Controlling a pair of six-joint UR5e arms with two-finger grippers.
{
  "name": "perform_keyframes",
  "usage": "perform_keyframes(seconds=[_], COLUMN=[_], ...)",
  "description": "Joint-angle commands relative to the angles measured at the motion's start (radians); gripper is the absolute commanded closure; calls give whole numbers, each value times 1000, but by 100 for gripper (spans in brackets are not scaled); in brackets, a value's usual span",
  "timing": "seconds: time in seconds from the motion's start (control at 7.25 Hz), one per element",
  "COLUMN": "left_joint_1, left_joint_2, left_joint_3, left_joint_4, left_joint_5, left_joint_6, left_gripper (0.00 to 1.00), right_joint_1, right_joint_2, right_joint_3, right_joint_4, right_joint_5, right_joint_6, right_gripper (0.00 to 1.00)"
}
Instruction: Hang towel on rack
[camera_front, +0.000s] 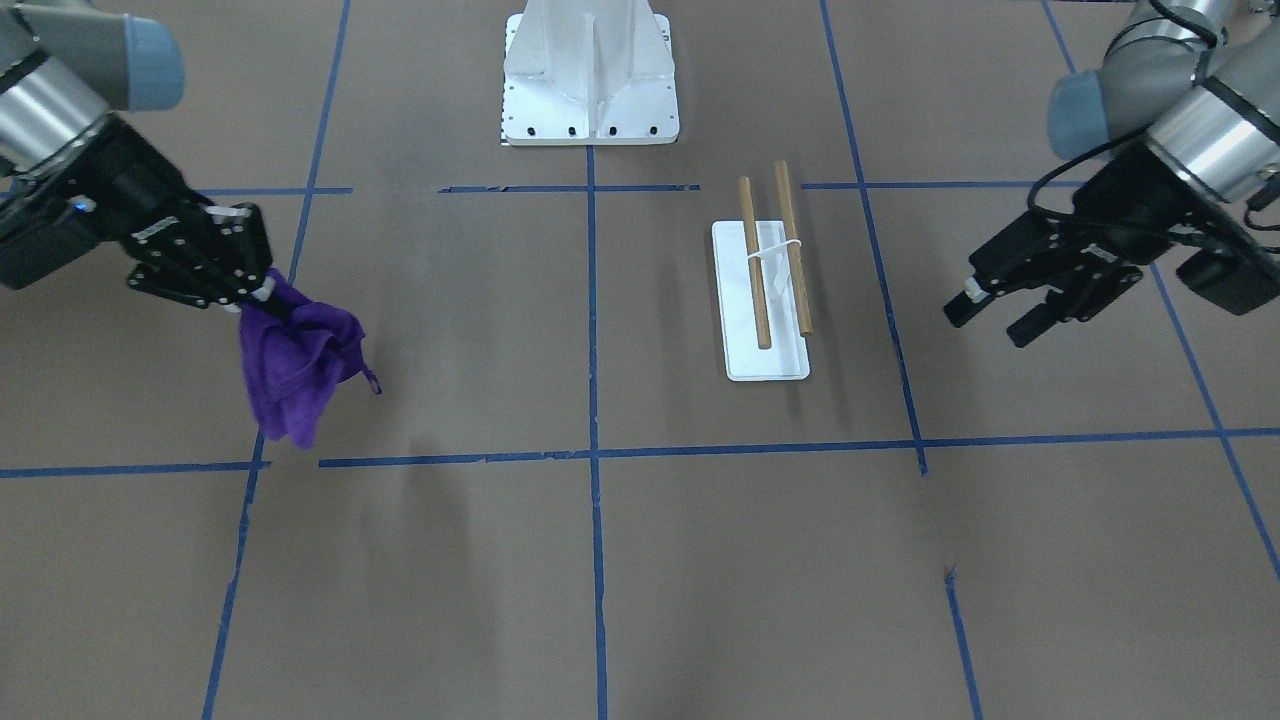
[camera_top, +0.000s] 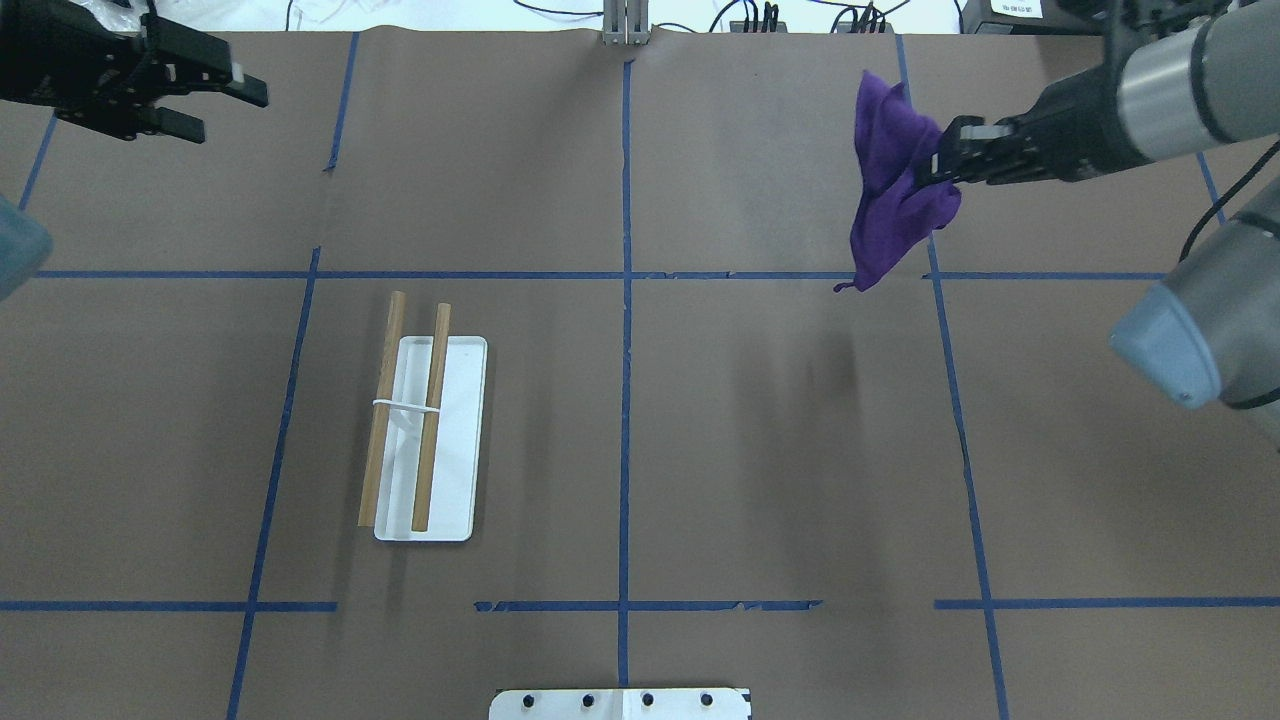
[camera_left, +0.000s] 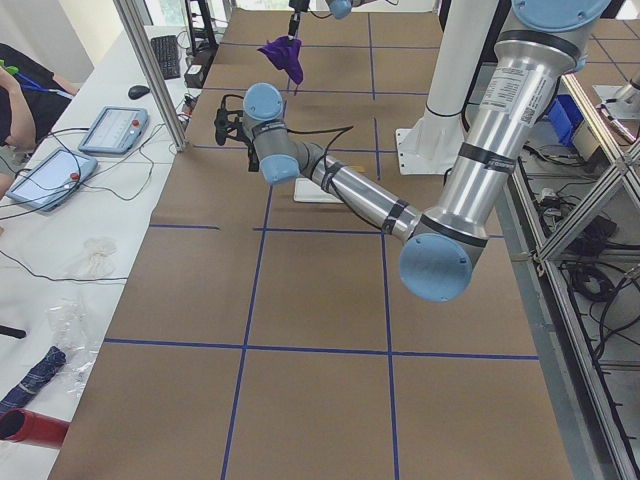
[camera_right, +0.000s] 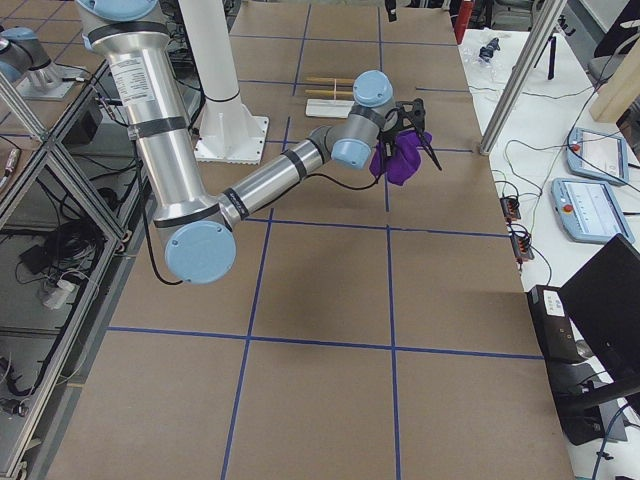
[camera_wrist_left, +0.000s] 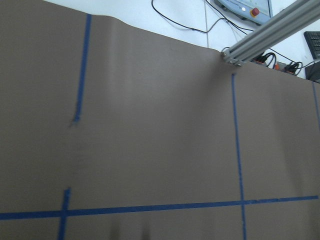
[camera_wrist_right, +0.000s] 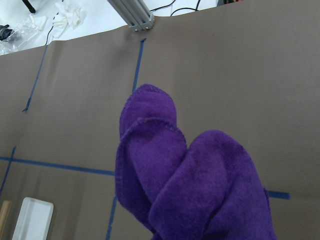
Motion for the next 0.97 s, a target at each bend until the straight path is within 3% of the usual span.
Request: perform_keyframes(seconds=[0.0,0.14,0.41,0.83], left_joint_1=[150,196,244,316], left_joint_2=[-101,-132,-171,-226], left_joint_3=[-5,6,9,75], left_joint_4=[-21,-32,-35,-81], left_joint_5=[139,149,173,205], left_joint_6=[-198,-235,-264,-264], left_gripper=[0,0,0,6], right_joint_1=[-246,-317,-348,-362], right_joint_2=[58,76,175,205], right_joint_3=[23,22,26,37], right_joint_4=[-9,-17,-112,-115], right_joint_5=[-219,-238,-237,-242], right_joint_6=[1,0,-16,-16], right_gripper=[100,100,100,100])
